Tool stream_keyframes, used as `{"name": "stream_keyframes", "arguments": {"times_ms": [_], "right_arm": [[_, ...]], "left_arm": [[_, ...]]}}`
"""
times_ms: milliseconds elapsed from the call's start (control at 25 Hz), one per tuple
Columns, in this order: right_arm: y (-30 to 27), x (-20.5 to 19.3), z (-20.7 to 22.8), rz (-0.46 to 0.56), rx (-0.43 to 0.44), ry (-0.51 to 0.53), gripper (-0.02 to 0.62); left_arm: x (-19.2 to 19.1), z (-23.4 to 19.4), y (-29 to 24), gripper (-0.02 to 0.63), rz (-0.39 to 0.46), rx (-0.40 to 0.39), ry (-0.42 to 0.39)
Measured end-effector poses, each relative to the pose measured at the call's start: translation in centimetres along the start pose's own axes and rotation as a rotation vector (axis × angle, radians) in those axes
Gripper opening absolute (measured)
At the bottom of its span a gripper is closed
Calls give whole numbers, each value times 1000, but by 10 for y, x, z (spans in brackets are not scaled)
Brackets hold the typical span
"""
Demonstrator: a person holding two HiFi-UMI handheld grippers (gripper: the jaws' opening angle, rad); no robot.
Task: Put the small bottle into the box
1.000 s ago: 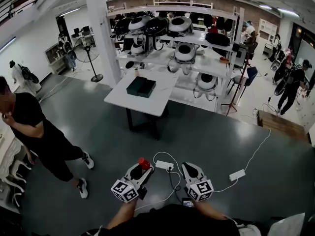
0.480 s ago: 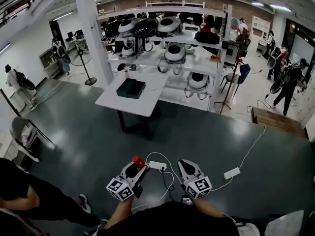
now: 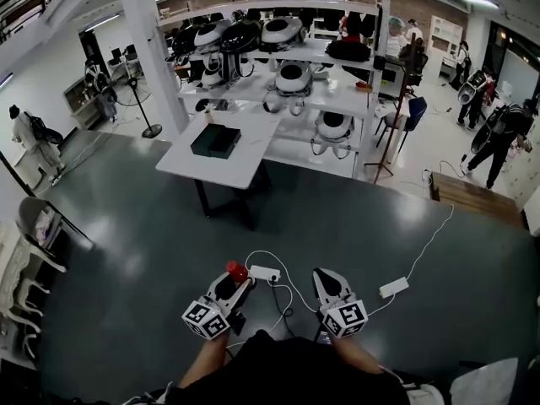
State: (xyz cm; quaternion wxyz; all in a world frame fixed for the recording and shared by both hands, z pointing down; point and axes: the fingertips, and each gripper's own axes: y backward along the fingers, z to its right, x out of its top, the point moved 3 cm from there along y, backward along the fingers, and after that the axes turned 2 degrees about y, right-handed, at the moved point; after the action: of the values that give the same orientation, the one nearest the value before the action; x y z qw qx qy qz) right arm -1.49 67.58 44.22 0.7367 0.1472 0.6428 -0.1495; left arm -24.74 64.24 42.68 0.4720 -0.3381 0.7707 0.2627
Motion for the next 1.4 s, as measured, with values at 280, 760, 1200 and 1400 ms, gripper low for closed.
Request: {"name": "stream_keyframes", "arguments": {"times_ms": [280, 760, 1200, 1400], "right_arm": [[-19, -7, 2, -30, 31, 16, 34], [-119, -12, 59, -96, 35, 49, 34], [-227, 12, 118, -102, 29, 81, 34], [-229, 9, 148, -118, -12, 58, 34]], "left_arm": [[-5, -17, -2, 219, 6, 36, -4], [7, -115, -73, 220, 28, 69, 20], [53, -209, -147, 219, 41, 102, -17], [50, -218, -187, 219, 16, 69, 12]]}}
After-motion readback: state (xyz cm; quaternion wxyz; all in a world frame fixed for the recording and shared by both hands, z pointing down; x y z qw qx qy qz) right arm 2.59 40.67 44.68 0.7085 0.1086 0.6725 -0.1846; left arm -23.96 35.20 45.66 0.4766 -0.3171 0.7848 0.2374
